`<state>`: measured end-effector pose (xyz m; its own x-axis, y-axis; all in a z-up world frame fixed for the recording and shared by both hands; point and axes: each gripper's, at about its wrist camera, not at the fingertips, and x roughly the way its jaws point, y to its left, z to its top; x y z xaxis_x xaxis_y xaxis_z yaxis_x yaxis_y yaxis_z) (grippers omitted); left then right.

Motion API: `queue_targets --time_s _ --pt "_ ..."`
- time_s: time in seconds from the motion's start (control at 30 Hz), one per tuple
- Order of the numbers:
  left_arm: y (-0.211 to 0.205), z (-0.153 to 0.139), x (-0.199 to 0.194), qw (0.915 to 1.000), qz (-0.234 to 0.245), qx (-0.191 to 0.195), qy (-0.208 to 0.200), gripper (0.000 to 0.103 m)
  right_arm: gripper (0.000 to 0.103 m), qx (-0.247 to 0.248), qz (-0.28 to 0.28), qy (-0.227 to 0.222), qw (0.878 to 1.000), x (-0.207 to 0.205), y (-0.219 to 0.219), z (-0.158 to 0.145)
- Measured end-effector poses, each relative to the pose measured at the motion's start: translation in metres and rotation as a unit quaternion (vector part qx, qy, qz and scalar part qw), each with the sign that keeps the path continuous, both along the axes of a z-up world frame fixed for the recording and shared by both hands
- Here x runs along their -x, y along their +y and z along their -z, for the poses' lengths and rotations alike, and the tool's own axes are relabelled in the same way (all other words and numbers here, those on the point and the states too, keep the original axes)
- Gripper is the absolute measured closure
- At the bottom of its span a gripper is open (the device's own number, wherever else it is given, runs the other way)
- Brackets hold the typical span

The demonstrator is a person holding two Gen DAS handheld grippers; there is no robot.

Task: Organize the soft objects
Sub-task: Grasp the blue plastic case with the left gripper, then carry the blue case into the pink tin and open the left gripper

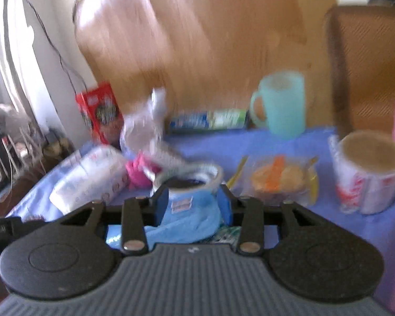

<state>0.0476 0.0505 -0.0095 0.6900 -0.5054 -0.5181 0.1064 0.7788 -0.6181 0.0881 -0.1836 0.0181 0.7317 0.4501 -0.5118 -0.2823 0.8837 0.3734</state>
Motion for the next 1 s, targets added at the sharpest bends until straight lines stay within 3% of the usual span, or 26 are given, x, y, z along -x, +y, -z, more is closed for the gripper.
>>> queue_targets --time_s 0.1,0.23,0.33,0.47,0.6,0.7,0.8,0.83,0.87,0.9,0.93,1.0 --pt "-0.007 -0.003 0.004 0.9994 0.006 -0.026 -0.023 0.038 0.056 -0.001 0.001 0.01 1.0 0.036 -0.009 -0.003" --pt "-0.009 -0.003 0.011 0.9982 0.048 -0.018 -0.03 0.029 0.052 0.012 -0.045 -0.018 0.999 0.107 -0.025 -0.009" --pt "-0.007 -0.009 0.016 0.9977 0.054 -0.01 -0.041 0.005 0.051 0.012 -0.075 -0.026 0.997 0.146 -0.035 -0.003" --pt "-0.005 -0.019 0.025 0.9978 0.038 -0.032 -0.045 0.006 0.038 0.104 -0.069 -0.055 0.991 0.155 -0.024 0.005" --pt "-0.005 -0.022 0.045 0.9974 0.04 -0.051 -0.03 0.006 0.025 0.112 -0.104 -0.062 0.986 0.145 -0.022 0.009" --pt "-0.01 -0.017 0.055 0.9981 0.05 -0.037 -0.002 0.006 0.023 0.138 -0.132 -0.087 0.978 0.139 -0.015 0.011" --pt "-0.024 -0.007 0.051 0.9968 0.074 -0.021 0.023 0.006 0.023 0.139 -0.149 -0.081 0.976 0.122 -0.008 0.016" --pt "-0.031 -0.002 0.047 0.9962 0.078 -0.024 0.03 0.007 0.027 0.134 -0.157 -0.072 0.976 0.117 -0.007 0.02" --pt "-0.038 0.004 0.042 0.9954 0.083 -0.028 0.038 0.016 0.034 0.13 -0.164 -0.058 0.976 0.11 -0.006 0.025" --pt "-0.043 0.006 0.04 0.9953 0.085 -0.033 0.032 0.018 0.043 0.126 -0.166 -0.049 0.977 0.107 -0.004 0.029" --pt "-0.05 0.004 0.04 0.9949 0.086 -0.045 0.026 0.033 0.046 0.123 -0.168 -0.057 0.976 0.111 -0.004 0.029" --pt "-0.062 0.0 0.037 0.9928 0.107 -0.042 0.032 0.034 0.049 0.093 -0.175 -0.055 0.979 0.119 -0.006 0.023"
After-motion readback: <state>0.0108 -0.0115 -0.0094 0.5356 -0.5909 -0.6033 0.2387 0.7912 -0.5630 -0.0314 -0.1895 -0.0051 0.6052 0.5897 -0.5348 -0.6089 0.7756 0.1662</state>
